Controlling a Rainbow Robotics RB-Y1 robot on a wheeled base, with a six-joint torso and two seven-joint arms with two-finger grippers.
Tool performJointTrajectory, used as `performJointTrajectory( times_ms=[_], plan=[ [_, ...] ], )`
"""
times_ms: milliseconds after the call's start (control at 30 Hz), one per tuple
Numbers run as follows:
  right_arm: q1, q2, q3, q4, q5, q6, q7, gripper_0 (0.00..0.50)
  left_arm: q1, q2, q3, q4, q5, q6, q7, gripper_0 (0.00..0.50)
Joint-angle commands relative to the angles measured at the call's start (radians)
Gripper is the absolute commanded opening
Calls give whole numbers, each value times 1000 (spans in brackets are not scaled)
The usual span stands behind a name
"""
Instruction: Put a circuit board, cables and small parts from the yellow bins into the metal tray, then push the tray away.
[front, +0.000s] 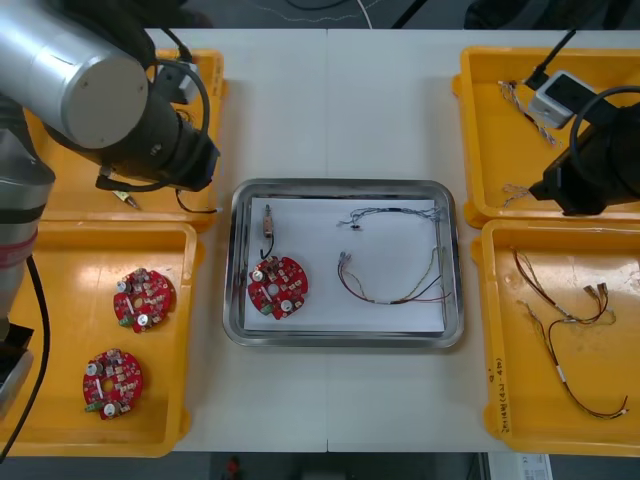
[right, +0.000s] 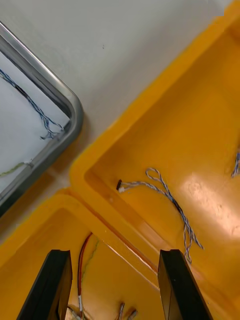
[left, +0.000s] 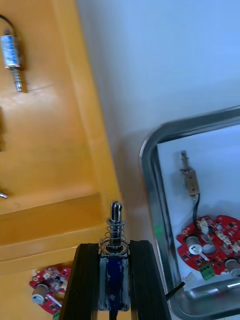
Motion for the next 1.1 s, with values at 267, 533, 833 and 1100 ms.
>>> performJointTrajectory(
  times_ms=[267, 533, 833, 1100],
  plan=[
    [176, -60, -183, -30, 25, 3, -86, 500, -68, -88, -176, -13, -3, -24, 175, 0],
    [281, -58, -238, -40, 6, 3, -123, 500, -108, -128, -257, 91, -1, -110, 198, 0],
    [399, -43, -231, -168, -25, 3, -313, 500, -157, -173, -325, 269, 0, -225, 214, 1],
    [430, -38, -221, -174, -32, 3, -447, 500, -170, -177, -388, 386, 17, -295, 215, 3]
  ],
)
